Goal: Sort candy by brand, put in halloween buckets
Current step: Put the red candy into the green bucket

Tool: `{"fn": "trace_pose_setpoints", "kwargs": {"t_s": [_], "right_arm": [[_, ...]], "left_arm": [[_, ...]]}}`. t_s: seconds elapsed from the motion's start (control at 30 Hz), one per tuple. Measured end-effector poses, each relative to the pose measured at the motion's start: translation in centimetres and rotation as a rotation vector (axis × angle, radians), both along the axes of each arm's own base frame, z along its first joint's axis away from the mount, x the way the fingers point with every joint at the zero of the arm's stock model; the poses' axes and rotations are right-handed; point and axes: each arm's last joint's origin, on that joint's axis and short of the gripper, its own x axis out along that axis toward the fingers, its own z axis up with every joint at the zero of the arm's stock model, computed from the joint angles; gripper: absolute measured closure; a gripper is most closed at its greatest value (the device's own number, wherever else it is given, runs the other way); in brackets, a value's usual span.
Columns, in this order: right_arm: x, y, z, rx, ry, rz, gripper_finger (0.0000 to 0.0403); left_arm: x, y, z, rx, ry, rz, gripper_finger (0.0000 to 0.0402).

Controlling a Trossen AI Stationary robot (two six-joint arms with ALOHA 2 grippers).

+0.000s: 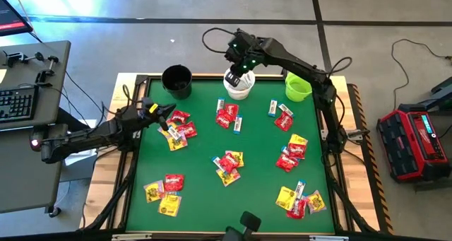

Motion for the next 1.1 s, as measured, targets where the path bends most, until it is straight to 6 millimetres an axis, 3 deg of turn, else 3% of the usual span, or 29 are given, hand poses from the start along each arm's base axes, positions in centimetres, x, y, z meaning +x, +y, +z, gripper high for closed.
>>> {"fn": "trace_pose_setpoints", "kwargs": {"t_s": [0.4, 0.57, 0.77, 0.97, 1.1], "right_arm": [[3.4, 3.7, -1.6, 0.004, -0.107, 0.167, 0.0402], [3.6, 5.7, -1.4, -0.027, -0.187, 0.214, 0.0403], [0.9, 8.0, -1.6, -0.019, -0.273, 0.200, 0.0403], [-4.0, 10.9, -1.9, -0.017, -0.348, 0.139, 0.0403], [-7.0, 12.5, -2.7, -0.004, -0.347, 0.065, 0.0403]], "left_arm": [[1.7, 0.2, 3.1, -0.017, 0.252, -0.161, 0.0401], [2.6, 0.5, 4.4, 0.014, 0.327, -0.187, 0.0401], [3.6, 0.8, 4.3, -0.035, 0.452, -0.221, 0.0401], [4.9, 1.2, 2.9, -0.095, 0.622, -0.241, 0.0396], [6.0, 1.7, 2.5, -0.063, 0.734, -0.263, 0.0368]]}}
